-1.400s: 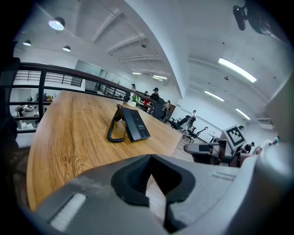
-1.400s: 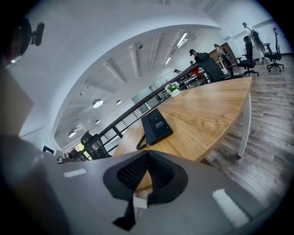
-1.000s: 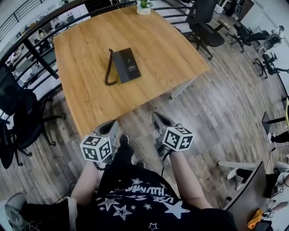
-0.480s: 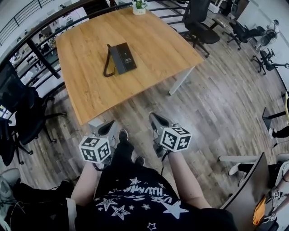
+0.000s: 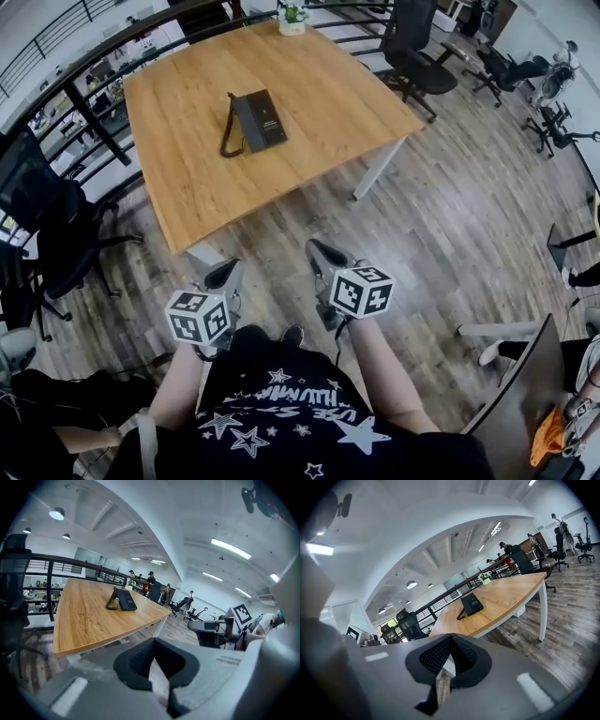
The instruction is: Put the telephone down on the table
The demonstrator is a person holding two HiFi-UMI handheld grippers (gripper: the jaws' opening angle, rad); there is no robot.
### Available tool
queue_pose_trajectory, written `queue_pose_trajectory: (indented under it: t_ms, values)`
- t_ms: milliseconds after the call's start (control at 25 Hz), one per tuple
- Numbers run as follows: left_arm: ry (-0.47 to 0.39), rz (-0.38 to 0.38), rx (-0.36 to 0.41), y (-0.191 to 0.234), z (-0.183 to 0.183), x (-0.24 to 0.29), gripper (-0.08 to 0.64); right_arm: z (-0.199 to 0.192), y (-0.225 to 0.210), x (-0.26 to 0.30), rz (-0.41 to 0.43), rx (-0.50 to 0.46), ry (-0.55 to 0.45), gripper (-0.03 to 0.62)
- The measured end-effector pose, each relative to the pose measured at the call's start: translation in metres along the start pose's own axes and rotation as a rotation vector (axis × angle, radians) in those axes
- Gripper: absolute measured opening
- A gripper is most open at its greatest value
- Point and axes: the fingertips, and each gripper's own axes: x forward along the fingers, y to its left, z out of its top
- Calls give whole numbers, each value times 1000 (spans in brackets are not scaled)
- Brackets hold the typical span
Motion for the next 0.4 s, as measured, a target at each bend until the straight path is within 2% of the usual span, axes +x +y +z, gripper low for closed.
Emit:
queue_pose_trajectory:
  t_ms: [400]
  values:
    - [7,-5,16,16,-1,-13,2,-6,14,15,-6,2,2,-2]
